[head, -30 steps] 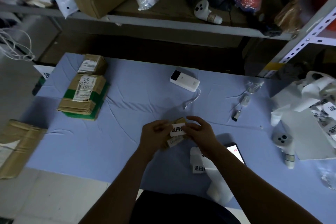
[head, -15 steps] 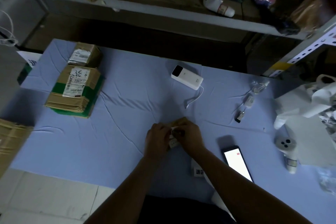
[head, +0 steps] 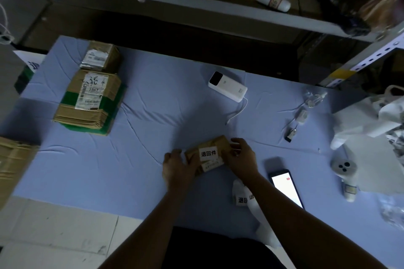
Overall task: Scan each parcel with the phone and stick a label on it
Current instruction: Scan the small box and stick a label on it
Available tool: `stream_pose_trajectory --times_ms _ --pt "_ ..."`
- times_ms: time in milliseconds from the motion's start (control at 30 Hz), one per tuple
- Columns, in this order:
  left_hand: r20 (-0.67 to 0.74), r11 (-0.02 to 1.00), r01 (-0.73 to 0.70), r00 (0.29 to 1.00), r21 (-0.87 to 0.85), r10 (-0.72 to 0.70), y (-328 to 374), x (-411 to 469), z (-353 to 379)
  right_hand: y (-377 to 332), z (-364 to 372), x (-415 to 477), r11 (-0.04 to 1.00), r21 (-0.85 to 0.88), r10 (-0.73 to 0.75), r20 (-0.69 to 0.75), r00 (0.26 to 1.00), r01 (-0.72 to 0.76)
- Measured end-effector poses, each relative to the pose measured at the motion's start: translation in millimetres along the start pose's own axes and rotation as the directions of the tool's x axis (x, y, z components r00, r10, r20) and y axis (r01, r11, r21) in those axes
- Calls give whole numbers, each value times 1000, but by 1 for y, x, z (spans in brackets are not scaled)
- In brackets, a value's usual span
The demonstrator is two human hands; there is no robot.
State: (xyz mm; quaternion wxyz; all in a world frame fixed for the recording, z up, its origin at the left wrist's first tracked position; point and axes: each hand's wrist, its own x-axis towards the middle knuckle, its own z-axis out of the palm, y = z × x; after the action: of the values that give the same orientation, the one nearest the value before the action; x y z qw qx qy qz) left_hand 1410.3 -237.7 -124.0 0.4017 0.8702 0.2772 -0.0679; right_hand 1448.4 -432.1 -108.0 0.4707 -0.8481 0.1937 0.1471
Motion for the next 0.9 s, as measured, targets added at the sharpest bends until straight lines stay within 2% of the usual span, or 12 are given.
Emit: stream_pose_trajectory --times_ms 67,200,367,533,667,900 --pt "45 984 101 994 -144 -95 -2 -3 -3 -2 2 -4 1000 -14 3 21 1000 -3" --pt "33 953 94 996 -287 -88 -7 -11 -19 -11 10 -14 994 -40 -96 31 995 97" --pt "-130 903 86 980 -421 -153 -25 -39 -61 -26 36 -33 979 68 -202 155 967 194" --pt "-326 907 19 930 -422 -171 -57 -85 -116 -46 77 -84 926 133 -374 196 906 353" --pt "-455 884 -9 860 -468 -232 -99 -114 -172 -70 123 -132 870 139 -491 309 815 472" --pt "-560 855 -64 780 -515 -279 -216 -127 -298 -136 246 -227 851 136 -506 470 723 507"
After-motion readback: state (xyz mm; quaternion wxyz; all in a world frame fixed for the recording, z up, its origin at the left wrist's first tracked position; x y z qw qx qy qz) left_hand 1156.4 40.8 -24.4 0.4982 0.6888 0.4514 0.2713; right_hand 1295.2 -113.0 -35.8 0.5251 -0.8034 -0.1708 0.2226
